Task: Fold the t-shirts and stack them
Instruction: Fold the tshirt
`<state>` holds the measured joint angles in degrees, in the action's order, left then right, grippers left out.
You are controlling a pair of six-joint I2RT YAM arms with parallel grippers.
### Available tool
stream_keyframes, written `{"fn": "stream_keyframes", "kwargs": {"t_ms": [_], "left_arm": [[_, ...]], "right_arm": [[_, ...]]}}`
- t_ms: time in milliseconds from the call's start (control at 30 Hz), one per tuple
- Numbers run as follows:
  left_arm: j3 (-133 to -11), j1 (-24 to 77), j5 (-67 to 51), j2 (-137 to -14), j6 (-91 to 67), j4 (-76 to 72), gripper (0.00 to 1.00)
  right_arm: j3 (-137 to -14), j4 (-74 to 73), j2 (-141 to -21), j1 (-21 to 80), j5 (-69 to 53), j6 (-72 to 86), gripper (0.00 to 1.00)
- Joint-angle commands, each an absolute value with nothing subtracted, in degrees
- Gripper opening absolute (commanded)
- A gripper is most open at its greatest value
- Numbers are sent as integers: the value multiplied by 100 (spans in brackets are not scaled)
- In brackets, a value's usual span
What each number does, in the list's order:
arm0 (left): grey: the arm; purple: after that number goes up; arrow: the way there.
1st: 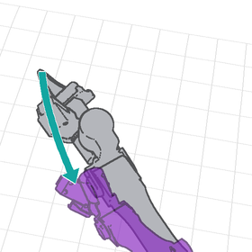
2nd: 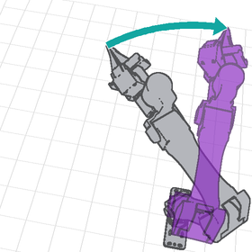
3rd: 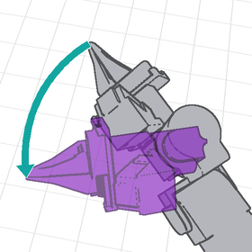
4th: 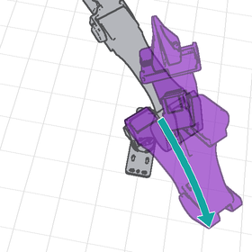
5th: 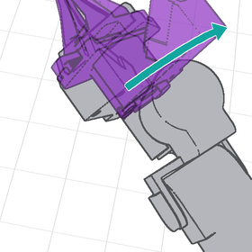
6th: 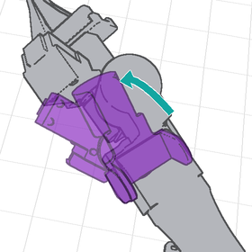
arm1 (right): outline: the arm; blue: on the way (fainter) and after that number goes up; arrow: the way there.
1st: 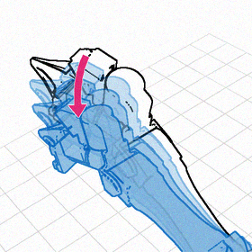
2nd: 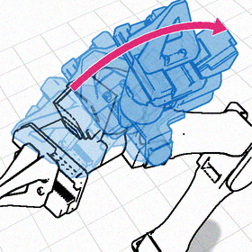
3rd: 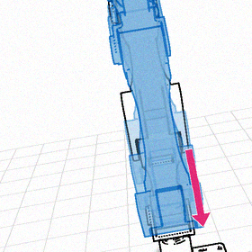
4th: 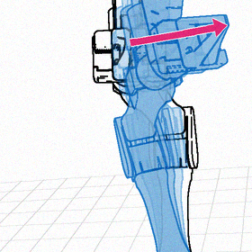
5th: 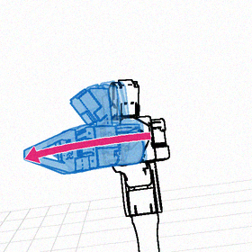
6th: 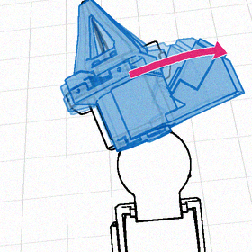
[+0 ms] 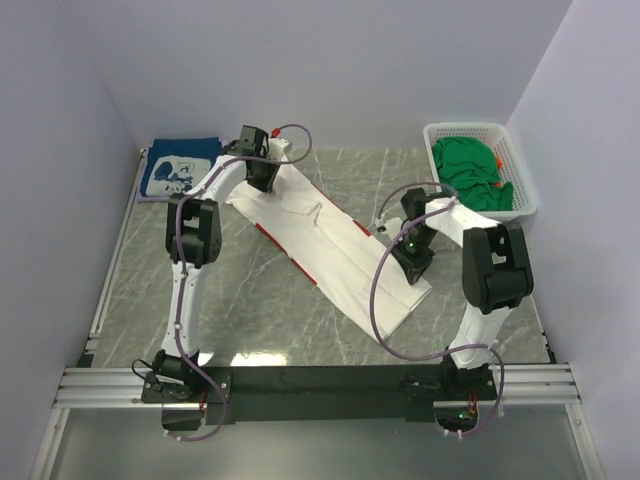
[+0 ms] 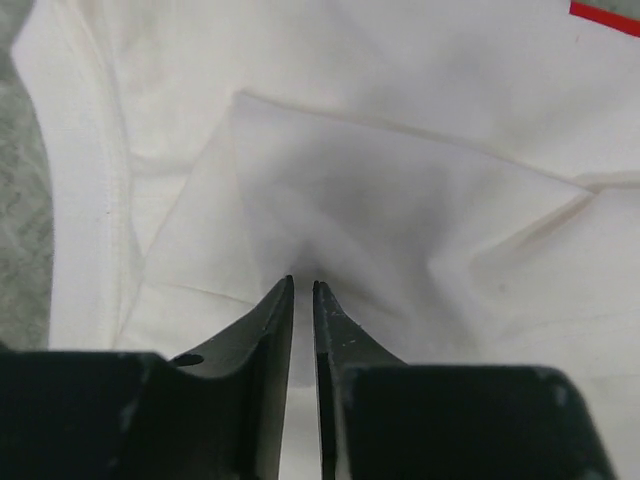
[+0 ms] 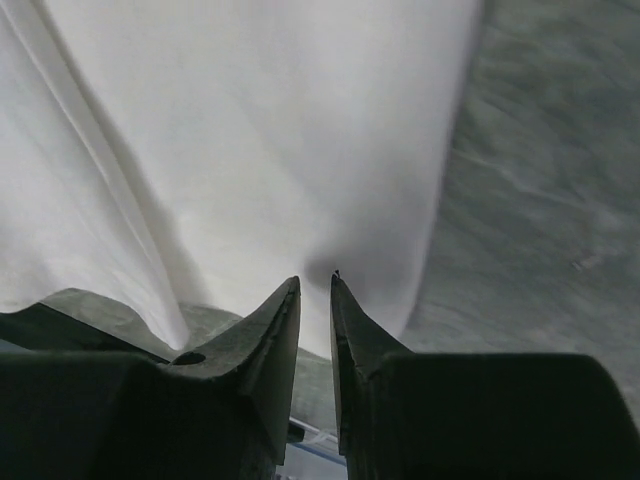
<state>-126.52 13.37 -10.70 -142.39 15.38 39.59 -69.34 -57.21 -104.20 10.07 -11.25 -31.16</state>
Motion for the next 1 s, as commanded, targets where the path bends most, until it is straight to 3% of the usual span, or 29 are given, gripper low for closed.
{"fn": "stream_keyframes", "kwargs": {"t_ms": [0,133,300,567,733,967], "left_arm": [[-12123,1301,-1143,-13136,1723,3071,20],[-10875,1196,-1361,-12183,1407,2672,22],[-10284,993,-1793,-11629,678,2944,21],[-9721,1019,-2328,-11803,44,3322,6],[-9633,1177,-2321,-12111,-308,3437,7],[-10062,1371,-1908,-12787,-230,3593,6]], "right_arm": [[-6777,-5502,-10625,1370,-1151,-3085,26],[-6627,-5493,-10758,1774,-1283,-3032,26],[-6364,-5590,-10723,2030,-1476,-3006,25],[-6082,-5572,-10573,3163,-2433,-2672,26],[-6319,-5722,-10530,3840,-3417,-2514,25],[-6662,-6012,-10248,3754,-3771,-2742,28]]}}
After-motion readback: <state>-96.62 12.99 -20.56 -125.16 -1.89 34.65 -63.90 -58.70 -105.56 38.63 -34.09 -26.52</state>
